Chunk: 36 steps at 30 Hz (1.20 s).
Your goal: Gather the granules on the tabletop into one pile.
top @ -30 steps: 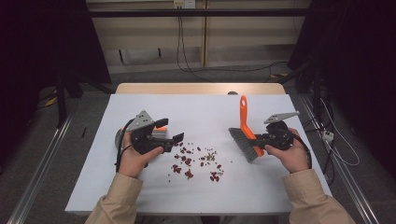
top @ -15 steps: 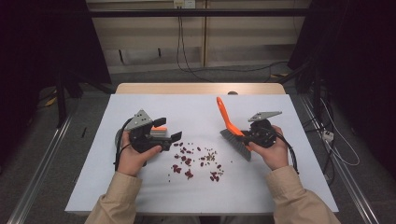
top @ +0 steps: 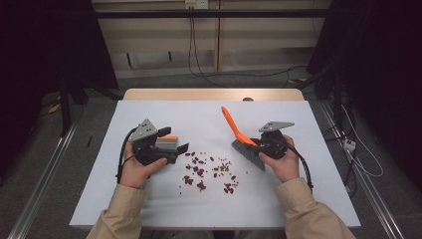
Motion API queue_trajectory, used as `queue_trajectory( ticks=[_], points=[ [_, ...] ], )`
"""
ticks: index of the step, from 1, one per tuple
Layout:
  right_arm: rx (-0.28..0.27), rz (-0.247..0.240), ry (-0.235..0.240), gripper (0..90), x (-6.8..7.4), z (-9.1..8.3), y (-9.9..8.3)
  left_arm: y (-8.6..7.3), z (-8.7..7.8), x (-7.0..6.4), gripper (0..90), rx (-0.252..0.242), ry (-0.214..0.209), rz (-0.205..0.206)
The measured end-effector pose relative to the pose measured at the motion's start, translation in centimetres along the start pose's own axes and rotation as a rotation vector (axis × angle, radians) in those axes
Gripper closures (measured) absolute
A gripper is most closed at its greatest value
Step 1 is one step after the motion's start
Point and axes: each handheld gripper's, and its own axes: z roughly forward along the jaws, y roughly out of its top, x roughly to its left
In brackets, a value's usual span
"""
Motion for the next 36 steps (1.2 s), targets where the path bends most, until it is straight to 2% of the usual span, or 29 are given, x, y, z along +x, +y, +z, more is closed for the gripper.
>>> queue_trajectory(
  ticks=[9, 13, 16, 18, 20, 23, 28, 36],
  points=[
    [-0.014, -0.041, -0.029, 68.8, 0.6, 0.4, -0.2, -1.3, -1.3, 0.9, 7.8, 0.007, 0.024, -0.005],
    [-0.021, -0.022, -0.017, 65.5, 0.6, 0.7, -0.4, -1.8, -1.8, 1.2, 8.1, 0.006, 0.031, -0.007],
    [-0.075, 0.011, 0.005, 63.0, 0.7, 0.9, -0.7, -2.2, -2.2, 1.4, 8.1, 0.016, 0.042, -0.006],
    [-0.092, 0.03, 0.016, 63.0, 0.7, 0.9, -0.8, -2.5, -2.5, 1.6, 8.2, 0.022, 0.051, -0.005],
    [-0.088, 0.029, 0.002, 68.7, 0.8, 0.8, -1.0, -2.8, -2.8, 1.8, 8.2, 0.026, 0.054, -0.008],
    [-0.078, 0.003, -0.02, 70.4, 0.8, 0.7, -1.2, -3.3, -3.4, 2.0, 8.2, 0.031, 0.069, -0.014],
    [-0.105, 0.027, -0.059, 71.2, 0.9, 0.4, -1.7, -4.0, -4.1, 2.5, 8.5, 0.031, 0.094, -0.026],
    [-0.127, -0.021, -0.15, 71.1, 3.9, 0.8, -2.1, -4.3, -5.0, 2.6, 8.7, 0.023, 0.113, -0.033]
  ],
)
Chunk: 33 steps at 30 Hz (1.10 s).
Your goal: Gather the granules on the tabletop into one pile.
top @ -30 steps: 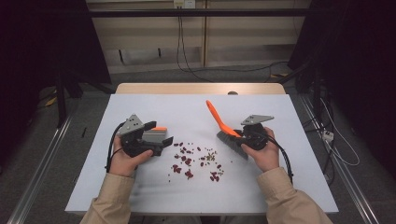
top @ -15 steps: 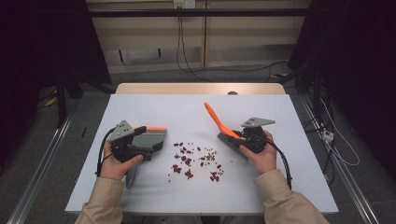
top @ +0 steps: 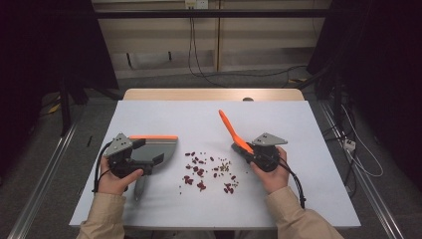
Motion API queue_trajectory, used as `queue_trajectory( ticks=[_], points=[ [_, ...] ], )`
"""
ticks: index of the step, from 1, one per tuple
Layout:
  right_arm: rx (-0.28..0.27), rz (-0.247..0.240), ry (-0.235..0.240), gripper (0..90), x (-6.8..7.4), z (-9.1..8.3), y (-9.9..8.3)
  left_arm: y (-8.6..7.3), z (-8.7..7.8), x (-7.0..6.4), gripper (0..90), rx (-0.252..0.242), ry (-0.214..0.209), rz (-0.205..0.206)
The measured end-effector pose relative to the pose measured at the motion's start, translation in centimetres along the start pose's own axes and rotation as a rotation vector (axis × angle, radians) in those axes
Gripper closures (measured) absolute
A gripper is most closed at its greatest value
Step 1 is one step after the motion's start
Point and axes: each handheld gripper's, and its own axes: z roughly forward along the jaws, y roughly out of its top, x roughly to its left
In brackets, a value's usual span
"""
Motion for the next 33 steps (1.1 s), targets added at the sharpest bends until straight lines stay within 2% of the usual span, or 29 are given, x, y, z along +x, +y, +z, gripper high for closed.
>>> queue_trajectory(
  ticks=[6, 9, 11, 13, 16, 21, 28, 33],
  points=[
    [-0.022, -0.035, -0.052, 70.9, 2.4, 0.1, -0.4, -0.3, -0.4, 0.1, 8.7, 0.003, 0.005, -0.001],
    [-0.036, -0.027, -0.067, 70.8, 3.4, 0.2, -0.5, -0.4, -0.6, 0.2, 8.6, 0.003, 0.009, 0.005],
    [-0.05, -0.021, -0.057, 70.8, 3.9, 0.3, -0.5, -0.5, -0.7, 0.2, 8.6, 0.003, 0.009, 0.004],
    [-0.053, -0.04, -0.065, 70.7, 4.6, 0.5, -0.5, -0.5, -0.8, 0.3, 8.6, 0.006, 0.012, 0.006],
    [-0.066, -0.043, -0.073, 70.5, 5.4, 0.8, -0.5, -0.6, -0.8, 0.4, 8.6, 0.006, 0.013, 0.002],
    [-0.084, -0.015, -0.068, 70.5, 5.9, 1.2, -0.4, -0.8, -0.9, 0.4, 8.5, 0.007, 0.013, 0.003],
    [-0.095, -0.009, -0.048, 70.3, 6.8, 1.5, -0.3, -0.8, -1.0, 0.5, 8.5, 0.005, 0.013, 0.002],
    [-0.1, -0.028, -0.029, 70.3, 7.8, 1.6, -0.2, -0.8, -1.0, 0.5, 8.5, 0.009, 0.009, 0.006]
  ],
)
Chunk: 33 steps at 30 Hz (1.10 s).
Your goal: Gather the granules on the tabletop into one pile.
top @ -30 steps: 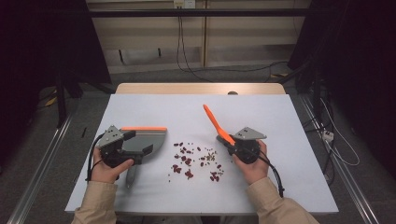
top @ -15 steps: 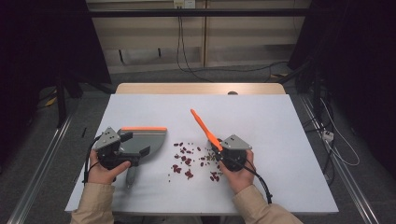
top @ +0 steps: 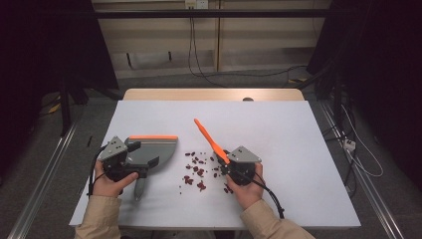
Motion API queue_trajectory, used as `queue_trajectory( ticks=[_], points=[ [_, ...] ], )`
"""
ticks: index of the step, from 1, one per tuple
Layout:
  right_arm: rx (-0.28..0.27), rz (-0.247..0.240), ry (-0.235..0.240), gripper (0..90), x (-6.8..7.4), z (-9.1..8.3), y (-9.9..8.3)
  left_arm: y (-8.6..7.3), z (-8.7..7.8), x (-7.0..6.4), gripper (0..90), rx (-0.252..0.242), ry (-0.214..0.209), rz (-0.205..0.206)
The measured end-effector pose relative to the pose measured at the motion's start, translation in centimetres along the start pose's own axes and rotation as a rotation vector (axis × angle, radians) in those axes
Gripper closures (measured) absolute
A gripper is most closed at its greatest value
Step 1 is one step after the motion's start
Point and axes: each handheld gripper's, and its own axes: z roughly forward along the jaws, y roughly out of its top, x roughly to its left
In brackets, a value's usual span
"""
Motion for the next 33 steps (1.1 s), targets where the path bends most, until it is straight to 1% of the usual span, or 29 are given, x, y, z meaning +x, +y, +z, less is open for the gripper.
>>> queue_trajectory(
  ticks=[2, 5, 6, 14, 17, 18, 21, 23, 24, 26, 28, 29, 31, 32, 33],
  points=[
    [-0.007, 0.012, 0.02, 70.3, 0.3, 0.1, 0.1, 0.0, 0.0, 0.0, 8.5, -0.002, -0.001, 0.0],
    [-0.011, 0.001, 0.025, 70.4, 1.0, 0.2, 0.2, 0.0, 0.0, -0.1, 8.4, -0.004, -0.003, -0.002],
    [-0.015, 0.004, 0.028, 70.4, 1.1, 0.3, 0.2, 0.0, 0.0, -0.1, 8.5, -0.004, -0.004, -0.002],
    [-0.019, 0.01, 0.058, 70.6, 1.5, 0.4, 0.4, 0.0, -0.1, 0.0, 8.4, -0.005, -0.004, -0.002],
    [-0.022, -0.006, 0.064, 70.8, 1.5, 0.3, 0.4, 0.0, -0.1, -0.1, 8.4, -0.002, -0.005, 0.0],
    [-0.024, -0.005, 0.073, 70.9, 1.4, 0.3, 0.5, 0.0, -0.1, -0.1, 8.4, -0.002, -0.007, 0.001],
    [-0.031, -0.003, 0.08, 71.0, 1.0, 0.2, 0.6, 0.0, -0.1, -0.1, 8.2, -0.003, -0.012, -0.001],
    [-0.041, 0.005, 0.081, 71.1, 0.5, 0.1, 0.9, -0.2, -0.2, -0.1, 8.0, -0.003, -0.013, -0.004],
    [-0.049, 0.011, 0.089, 71.1, 0.1, 0.0, 1.1, -0.3, -0.3, 0.0, 7.8, -0.001, -0.015, -0.007],
    [-0.06, 0.004, 0.098, 71.1, -0.3, -0.1, 1.5, -0.5, -0.3, 0.0, 7.7, 0.003, -0.016, -0.015],
    [-0.07, -0.013, 0.121, 71.1, -0.9, -0.1, 2.1, -0.7, -0.3, 0.0, 7.5, 0.004, -0.021, -0.023],
    [-0.077, -0.025, 0.142, 71.1, -1.3, 0.0, 2.3, -0.8, -0.3, 0.0, 7.5, 0.004, -0.023, -0.029],
    [-0.076, -0.047, 0.163, 71.1, -1.9, 0.3, 2.8, -0.9, -0.3, 0.0, 7.3, 0.001, -0.027, -0.033],
    [-0.08, -0.064, 0.198, 71.1, -2.5, 0.7, 3.0, -1.0, -0.3, 0.0, 7.3, 0.002, -0.028, -0.037],
    [-0.083, -0.07, 0.213, 71.1, -2.8, 1.0, 3.2, -1.0, -0.3, 0.1, 7.3, 0.002, -0.028, -0.041]
  ],
)
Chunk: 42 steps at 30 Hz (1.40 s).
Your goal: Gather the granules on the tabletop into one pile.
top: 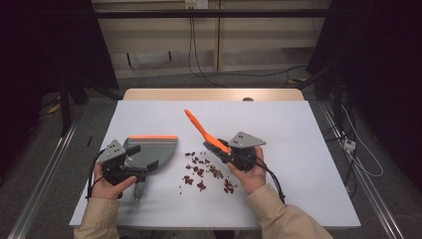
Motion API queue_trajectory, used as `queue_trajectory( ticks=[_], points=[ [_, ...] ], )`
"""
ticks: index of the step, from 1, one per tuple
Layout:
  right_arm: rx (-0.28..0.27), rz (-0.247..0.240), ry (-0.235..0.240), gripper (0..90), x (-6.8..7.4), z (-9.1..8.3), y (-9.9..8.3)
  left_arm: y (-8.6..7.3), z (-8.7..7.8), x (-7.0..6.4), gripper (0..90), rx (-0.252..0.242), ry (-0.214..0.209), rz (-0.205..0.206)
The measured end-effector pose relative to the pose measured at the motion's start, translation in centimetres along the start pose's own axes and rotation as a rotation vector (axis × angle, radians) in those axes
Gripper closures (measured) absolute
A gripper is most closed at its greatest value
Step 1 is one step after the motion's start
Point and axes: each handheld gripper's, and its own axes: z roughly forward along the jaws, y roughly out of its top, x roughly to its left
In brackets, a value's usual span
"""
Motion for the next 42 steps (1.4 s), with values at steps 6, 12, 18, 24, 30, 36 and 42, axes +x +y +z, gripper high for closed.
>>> queue_trajectory(
  ticks=[6, 12, 18, 24, 30, 36, 42],
  points=[
    [0.028, -0.018, 0.113, 71.1, -2.8, 2.6, 0.2, -0.3, -0.1, 0.2, 7.3, 0.002, 0.006, -0.014],
    [0.0, -0.037, 0.242, 71.1, -4.2, 5.2, 0.5, -0.3, -0.1, 0.3, 7.3, 0.002, 0.008, -0.019],
    [-0.008, -0.107, 0.338, 71.1, -4.9, 7.7, 1.0, -0.2, 0.0, 0.3, 7.4, 0.0, 0.006, -0.024],
    [-0.009, -0.193, 0.404, 71.1, -4.8, 9.7, 1.3, -0.3, -0.1, 0.4, 7.4, 0.007, 0.021, -0.026],
    [0.006, -0.23, 0.483, 70.8, -3.7, 10.1, 0.9, -0.4, -0.2, 0.6, 7.3, 0.003, 0.025, -0.034],
    [0.031, -0.249, 0.537, 70.1, -3.0, 9.4, 0.7, -0.6, -0.3, 1.0, 7.3, 0.013, 0.038, -0.03],
    [0.048, -0.277, 0.573, 69.1, -1.9, 8.5, 0.2, -0.8, -0.5, 1.4, 7.3, 0.008, 0.041, -0.045]
  ],
)
